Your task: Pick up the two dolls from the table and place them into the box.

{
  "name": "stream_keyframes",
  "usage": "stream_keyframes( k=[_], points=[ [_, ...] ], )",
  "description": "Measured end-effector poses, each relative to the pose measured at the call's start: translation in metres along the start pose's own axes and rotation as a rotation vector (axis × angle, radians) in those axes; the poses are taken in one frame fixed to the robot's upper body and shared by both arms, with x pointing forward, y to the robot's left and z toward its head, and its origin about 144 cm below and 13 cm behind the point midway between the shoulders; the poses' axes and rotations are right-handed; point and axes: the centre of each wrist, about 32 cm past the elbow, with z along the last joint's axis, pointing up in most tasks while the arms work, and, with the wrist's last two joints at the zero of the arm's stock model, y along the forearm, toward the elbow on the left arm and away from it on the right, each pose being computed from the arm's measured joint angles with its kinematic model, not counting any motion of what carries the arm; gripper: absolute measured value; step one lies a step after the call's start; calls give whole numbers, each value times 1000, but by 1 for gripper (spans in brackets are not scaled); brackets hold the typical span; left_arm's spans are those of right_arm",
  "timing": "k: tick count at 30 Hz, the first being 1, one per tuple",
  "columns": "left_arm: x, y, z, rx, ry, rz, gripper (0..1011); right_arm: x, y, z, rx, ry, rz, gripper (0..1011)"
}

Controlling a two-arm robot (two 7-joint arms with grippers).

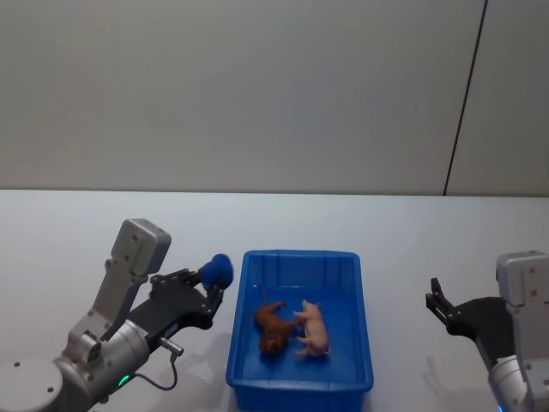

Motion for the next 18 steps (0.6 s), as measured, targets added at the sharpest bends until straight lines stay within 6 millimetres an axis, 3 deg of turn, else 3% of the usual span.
stream_keyframes(
  k=[4, 6, 18],
  points=[
    [2, -3, 4, -25, -7, -55, 223, 0, 0, 0, 0, 0, 0, 1001],
    [2, -5, 6, -35, -9, -78, 259, 0, 0, 0, 0, 0, 0, 1001],
    [8, -21, 13, -102, -8, -266, 652, 0, 0, 0, 0, 0, 0, 1001]
  ],
)
